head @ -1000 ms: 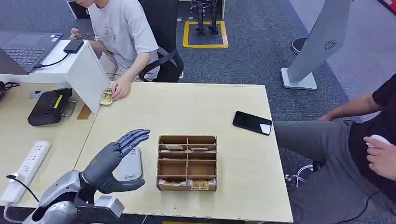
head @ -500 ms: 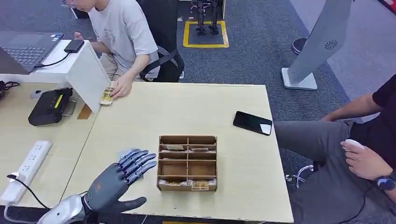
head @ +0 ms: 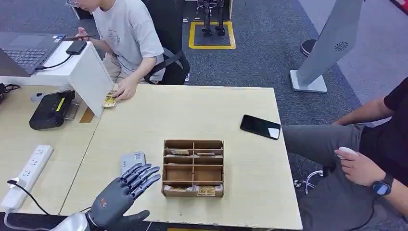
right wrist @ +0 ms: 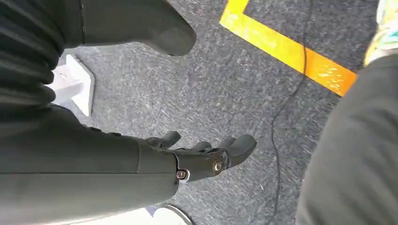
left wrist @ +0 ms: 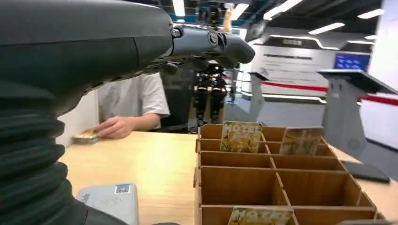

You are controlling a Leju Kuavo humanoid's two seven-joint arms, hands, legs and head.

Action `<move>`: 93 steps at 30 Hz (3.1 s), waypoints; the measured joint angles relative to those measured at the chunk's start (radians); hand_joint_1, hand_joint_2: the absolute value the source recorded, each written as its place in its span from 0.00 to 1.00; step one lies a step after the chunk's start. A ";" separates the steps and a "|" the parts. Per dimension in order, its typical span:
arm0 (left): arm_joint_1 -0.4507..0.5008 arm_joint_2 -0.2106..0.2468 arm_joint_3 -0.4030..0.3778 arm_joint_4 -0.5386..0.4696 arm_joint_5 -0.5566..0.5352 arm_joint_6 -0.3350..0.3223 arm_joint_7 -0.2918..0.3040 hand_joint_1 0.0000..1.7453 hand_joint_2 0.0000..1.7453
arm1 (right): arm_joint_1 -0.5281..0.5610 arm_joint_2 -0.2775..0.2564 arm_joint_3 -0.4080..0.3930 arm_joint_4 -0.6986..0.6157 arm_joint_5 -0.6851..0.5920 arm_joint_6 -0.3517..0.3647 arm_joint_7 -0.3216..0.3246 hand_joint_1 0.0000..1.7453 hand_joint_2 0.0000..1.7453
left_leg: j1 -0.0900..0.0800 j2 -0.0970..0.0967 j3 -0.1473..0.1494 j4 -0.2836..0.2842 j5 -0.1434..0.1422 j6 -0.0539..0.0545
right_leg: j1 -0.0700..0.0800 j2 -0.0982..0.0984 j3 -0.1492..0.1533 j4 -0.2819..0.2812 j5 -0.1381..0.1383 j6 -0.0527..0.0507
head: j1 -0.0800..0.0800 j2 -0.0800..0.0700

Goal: Pass the card to the sensor for recognition and then transmit it.

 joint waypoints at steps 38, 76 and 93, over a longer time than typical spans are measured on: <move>-0.051 -0.247 -0.003 0.280 -0.076 0.104 0.094 0.00 1.00 | 0.051 0.070 -0.029 -0.173 0.052 0.071 0.022 0.00 1.00 | 0.000 0.000 0.000 0.000 0.000 0.000 | 0.000 0.000 0.000 0.000 0.000 0.000 | 0.001 0.000; -0.073 -0.263 -0.091 0.328 -0.067 0.057 0.065 0.00 1.00 | 0.021 0.071 -0.031 -0.117 0.052 0.034 0.010 0.00 1.00 | 0.000 0.000 0.000 0.000 0.000 0.000 | 0.000 0.000 0.000 0.000 0.000 0.000 | 0.001 0.000; -0.073 -0.252 -0.102 0.353 -0.180 0.124 0.111 0.00 1.00 | 0.010 0.069 -0.031 -0.090 0.050 0.019 0.003 0.00 1.00 | 0.000 0.000 0.000 0.000 0.000 0.000 | 0.000 0.000 0.000 0.000 0.000 0.000 | 0.001 0.000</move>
